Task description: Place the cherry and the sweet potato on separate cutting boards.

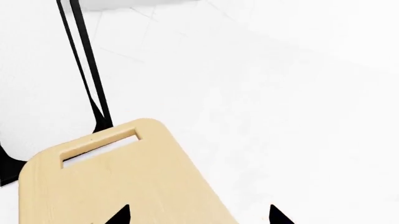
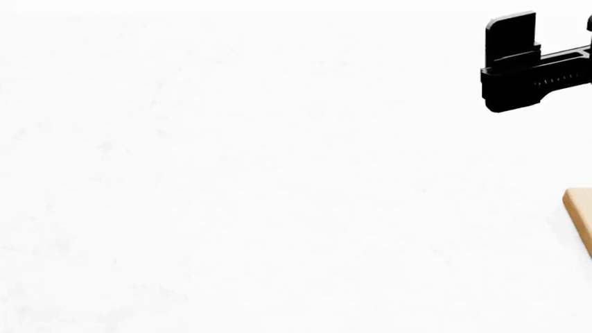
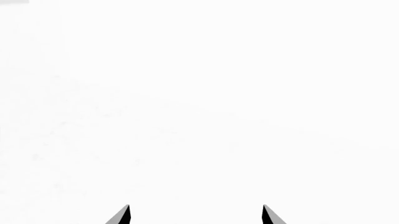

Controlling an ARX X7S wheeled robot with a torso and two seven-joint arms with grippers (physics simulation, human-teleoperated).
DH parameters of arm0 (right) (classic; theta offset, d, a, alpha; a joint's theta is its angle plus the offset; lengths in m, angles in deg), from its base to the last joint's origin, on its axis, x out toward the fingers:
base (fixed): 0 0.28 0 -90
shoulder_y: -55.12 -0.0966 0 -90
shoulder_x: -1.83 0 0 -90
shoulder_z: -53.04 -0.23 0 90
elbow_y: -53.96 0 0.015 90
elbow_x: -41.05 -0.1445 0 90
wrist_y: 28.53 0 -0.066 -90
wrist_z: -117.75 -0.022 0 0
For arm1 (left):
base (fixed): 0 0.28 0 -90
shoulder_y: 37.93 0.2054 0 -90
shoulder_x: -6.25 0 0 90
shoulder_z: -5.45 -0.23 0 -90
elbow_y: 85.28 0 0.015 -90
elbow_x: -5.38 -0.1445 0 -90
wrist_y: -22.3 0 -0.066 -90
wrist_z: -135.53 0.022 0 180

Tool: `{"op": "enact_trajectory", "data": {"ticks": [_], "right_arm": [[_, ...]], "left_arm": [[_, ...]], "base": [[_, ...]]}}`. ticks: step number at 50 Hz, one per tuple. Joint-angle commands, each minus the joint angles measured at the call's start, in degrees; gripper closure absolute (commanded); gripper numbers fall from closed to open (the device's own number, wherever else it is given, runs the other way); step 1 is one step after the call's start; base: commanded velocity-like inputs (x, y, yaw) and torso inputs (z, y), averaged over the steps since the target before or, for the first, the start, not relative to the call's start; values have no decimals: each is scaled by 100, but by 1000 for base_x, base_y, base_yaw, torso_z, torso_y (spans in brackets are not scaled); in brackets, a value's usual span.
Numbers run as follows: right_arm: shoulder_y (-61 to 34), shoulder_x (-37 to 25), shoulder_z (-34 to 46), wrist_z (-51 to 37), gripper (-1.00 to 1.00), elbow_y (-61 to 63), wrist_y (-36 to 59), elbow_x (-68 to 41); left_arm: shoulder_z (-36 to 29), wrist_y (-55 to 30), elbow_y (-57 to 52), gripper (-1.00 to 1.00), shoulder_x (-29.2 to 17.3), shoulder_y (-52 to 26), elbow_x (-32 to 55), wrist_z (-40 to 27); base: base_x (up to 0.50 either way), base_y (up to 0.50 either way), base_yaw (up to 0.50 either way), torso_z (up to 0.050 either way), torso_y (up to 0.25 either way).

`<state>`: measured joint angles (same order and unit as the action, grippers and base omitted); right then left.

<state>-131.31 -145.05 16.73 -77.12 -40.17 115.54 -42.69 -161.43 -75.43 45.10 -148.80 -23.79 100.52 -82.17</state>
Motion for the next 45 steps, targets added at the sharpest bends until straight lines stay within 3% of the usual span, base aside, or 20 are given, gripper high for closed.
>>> {"op": "enact_trajectory", "data": {"ticks": [1,11,21,30,45], "right_arm": [[-6,7,-4,-5,-100,-12,33,-12],[-17,22,-18,-49,-100,-61,109,-103],[-17,31,-38,-112,-100,-97,152,-179],[37,13,-80,-212,-100,-54,41,-149],[117,-13,-127,-17,-100,13,-156,-53]], "left_arm": [[187,-241,-996,-100,-489,-743,-301,-377],[458,-739,-2069,-100,-976,-1510,-552,-657],[706,-1486,-2805,-100,-931,-2273,-704,-552],[925,-1830,-3522,-100,-649,-2739,-584,-395],[1151,-2003,-3088,-100,407,-3082,-61,130]], "base": [[0,0,0,0,0],[0,0,0,0,0],[0,0,0,0,0],[0,0,0,0,0],[0,0,0,0,0]]}}
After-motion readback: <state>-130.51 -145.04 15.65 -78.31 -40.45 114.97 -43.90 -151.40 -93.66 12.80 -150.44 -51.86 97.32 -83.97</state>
